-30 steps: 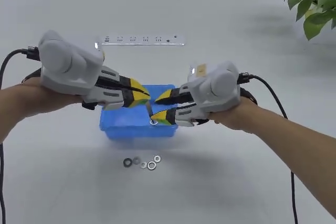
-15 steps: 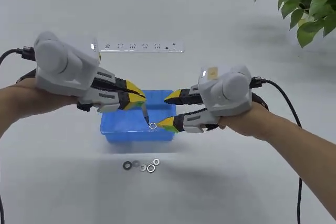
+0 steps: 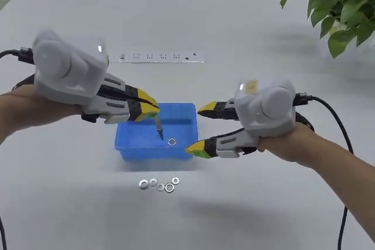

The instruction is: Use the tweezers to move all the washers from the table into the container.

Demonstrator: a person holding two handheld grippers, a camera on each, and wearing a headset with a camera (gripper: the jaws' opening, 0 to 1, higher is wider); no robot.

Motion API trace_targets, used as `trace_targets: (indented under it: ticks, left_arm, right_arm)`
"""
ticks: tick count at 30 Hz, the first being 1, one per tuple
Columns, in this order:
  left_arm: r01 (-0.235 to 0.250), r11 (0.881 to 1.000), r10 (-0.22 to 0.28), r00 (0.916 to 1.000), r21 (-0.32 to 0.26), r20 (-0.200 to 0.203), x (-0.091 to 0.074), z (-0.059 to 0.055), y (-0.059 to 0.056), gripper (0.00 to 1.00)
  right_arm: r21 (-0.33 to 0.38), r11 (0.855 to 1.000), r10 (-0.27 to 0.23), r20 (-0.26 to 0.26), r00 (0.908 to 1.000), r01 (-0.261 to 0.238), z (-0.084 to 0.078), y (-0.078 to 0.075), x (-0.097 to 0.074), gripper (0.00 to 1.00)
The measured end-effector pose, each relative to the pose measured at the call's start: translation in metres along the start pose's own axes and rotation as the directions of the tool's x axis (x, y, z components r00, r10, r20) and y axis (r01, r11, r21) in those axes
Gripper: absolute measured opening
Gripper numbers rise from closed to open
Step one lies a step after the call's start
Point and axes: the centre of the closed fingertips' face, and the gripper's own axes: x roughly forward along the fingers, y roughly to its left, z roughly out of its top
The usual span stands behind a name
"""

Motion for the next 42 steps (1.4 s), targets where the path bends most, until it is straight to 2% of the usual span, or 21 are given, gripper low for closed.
trace_targets:
  ticks: [9,18,25,34,42]
  left_arm:
    - [0.005,1.0,-0.005,1.0,0.007,-0.008,-0.008,0.003,-0.008,0.05]
    - [0.005,1.0,-0.005,1.0,0.021,-0.003,-0.014,0.01,-0.013,0.05]
    - [0.02,0.999,-0.02,0.9998,0.032,-0.001,-0.016,0.015,-0.022,0.05]
    - [0.048,0.998,-0.047,0.9988,0.038,-0.007,-0.014,0.015,-0.037,0.05]
    - [0.078,0.996,-0.078,0.9968,0.033,-0.017,-0.005,0.008,-0.052,0.05]
  right_arm:
    - [0.028,0.999,-0.025,0.003,0.9997,0.025,-0.005,0.007,-0.01,0.61]
    - [0.043,0.998,-0.041,0.002,0.9992,0.041,-0.008,0.013,-0.017,0.62]
    - [0.045,0.998,-0.039,-0.004,0.9992,0.039,-0.011,0.018,-0.02,0.63]
    - [0.054,0.998,-0.038,-0.008,0.9993,0.038,-0.016,0.025,-0.021,0.63]
    - [0.056,0.998,-0.028,-0.011,0.9995,0.029,-0.019,0.031,-0.02,0.63]
